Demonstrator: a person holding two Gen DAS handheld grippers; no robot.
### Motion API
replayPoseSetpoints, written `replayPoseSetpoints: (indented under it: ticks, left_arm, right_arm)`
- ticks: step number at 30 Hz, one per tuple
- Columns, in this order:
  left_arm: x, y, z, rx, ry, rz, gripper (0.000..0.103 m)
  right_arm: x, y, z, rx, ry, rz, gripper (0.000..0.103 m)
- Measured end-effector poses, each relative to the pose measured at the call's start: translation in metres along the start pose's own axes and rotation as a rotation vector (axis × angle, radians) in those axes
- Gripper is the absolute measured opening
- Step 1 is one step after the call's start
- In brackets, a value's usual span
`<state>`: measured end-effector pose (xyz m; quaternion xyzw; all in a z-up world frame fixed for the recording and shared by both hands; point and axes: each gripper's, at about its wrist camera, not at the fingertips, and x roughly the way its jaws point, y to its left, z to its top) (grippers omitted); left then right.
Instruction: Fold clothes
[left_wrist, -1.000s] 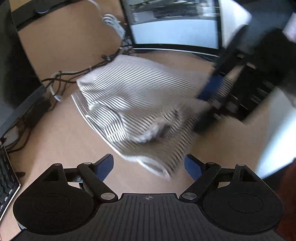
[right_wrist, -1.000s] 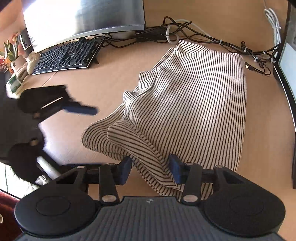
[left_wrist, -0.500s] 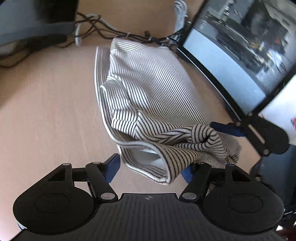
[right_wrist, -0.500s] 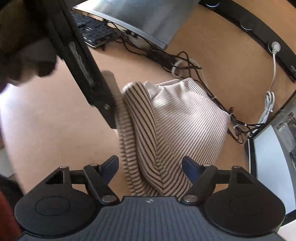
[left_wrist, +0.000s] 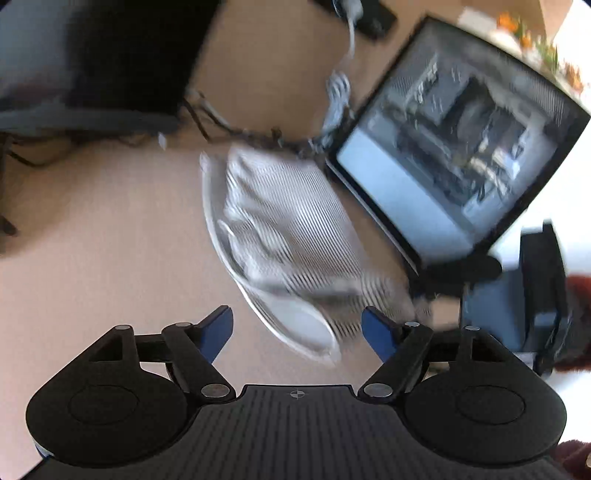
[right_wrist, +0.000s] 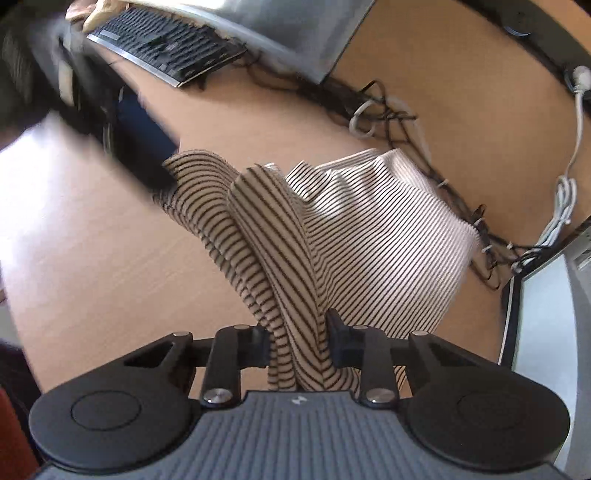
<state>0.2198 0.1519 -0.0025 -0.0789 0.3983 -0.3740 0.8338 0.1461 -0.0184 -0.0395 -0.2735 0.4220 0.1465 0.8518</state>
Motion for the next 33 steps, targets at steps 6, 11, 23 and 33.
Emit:
replayPoseSetpoints:
  ticks: [6,11,23,33]
  left_arm:
    - [0.033,-0.011,0.025,0.129,-0.002,0.051,0.060]
    - [0.098,-0.032,0.022,0.228,0.090,-0.080,0.046]
    - [0.119,-0.005,0.011,0.099,0.177,-0.130,0.019]
    - [0.109,-0.013,0.005,0.089,0.143,-0.056,0.038]
  right_arm:
    - [-0.035,0.034,-0.007,-0.072,0.063,0.089,0.025]
    - [-0.094,0.045,0.005,-0.192,0.085,0.160,0.022]
    - [-0.014,-0.045,0.048,-0.372,0.048,-0.033,0.011]
    - [-0.039,-0.015,0.002,-0.065,0.007,0.060,0.041]
